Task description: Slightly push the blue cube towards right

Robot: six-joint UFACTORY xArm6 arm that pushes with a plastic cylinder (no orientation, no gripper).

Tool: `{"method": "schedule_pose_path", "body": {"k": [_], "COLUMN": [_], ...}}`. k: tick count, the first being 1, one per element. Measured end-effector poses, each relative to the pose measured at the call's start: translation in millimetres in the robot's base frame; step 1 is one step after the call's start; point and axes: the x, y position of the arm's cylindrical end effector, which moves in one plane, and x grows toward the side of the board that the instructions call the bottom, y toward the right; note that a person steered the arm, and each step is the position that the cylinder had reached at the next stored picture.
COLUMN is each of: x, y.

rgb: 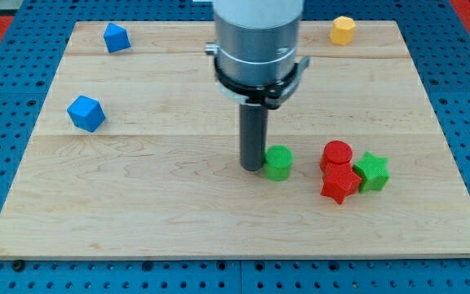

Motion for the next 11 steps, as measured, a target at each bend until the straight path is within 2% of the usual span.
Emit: {"method": "schedule_pose_path", "body": {"k": [1, 2, 4, 6, 7, 8, 10, 11], "x": [0, 4, 17, -45, -64, -65, -104, -98], "y": [27, 28, -92, -222, -280, -330, -303, -256]}}
